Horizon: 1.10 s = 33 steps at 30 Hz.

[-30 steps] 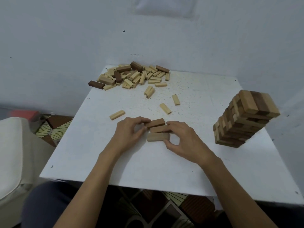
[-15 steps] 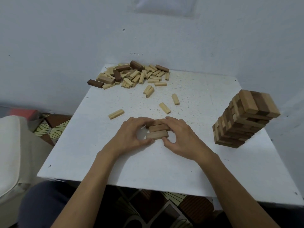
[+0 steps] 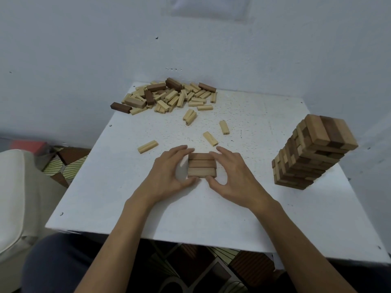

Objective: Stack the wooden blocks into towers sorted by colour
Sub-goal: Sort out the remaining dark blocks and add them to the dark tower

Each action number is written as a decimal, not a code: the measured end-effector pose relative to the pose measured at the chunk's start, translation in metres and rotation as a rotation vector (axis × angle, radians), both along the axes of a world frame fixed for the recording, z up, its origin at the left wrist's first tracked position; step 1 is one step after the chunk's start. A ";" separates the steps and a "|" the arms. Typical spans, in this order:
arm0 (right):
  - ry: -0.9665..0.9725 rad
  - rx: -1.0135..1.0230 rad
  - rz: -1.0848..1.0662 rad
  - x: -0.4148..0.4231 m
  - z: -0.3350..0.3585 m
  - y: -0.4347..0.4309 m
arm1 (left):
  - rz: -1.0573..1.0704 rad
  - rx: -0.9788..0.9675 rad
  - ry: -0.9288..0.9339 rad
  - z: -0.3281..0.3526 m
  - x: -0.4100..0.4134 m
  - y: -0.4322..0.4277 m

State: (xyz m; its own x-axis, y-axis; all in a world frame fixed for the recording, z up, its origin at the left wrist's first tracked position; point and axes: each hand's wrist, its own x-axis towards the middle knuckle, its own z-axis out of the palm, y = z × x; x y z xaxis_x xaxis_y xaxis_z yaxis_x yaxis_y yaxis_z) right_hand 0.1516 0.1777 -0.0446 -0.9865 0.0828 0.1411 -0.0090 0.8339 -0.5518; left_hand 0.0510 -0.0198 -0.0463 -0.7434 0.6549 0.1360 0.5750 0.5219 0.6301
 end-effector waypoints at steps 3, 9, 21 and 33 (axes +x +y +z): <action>-0.092 0.085 -0.021 0.005 0.000 -0.004 | 0.060 -0.199 0.069 -0.003 0.012 -0.002; -0.254 0.299 -0.088 0.011 -0.005 -0.015 | 0.066 -0.468 0.095 -0.008 0.029 0.007; -0.289 0.323 -0.098 0.005 -0.008 -0.021 | 0.062 -0.497 0.136 -0.015 0.027 0.016; -0.057 0.079 0.119 -0.005 0.011 -0.001 | 0.094 -0.126 0.133 -0.006 0.012 0.005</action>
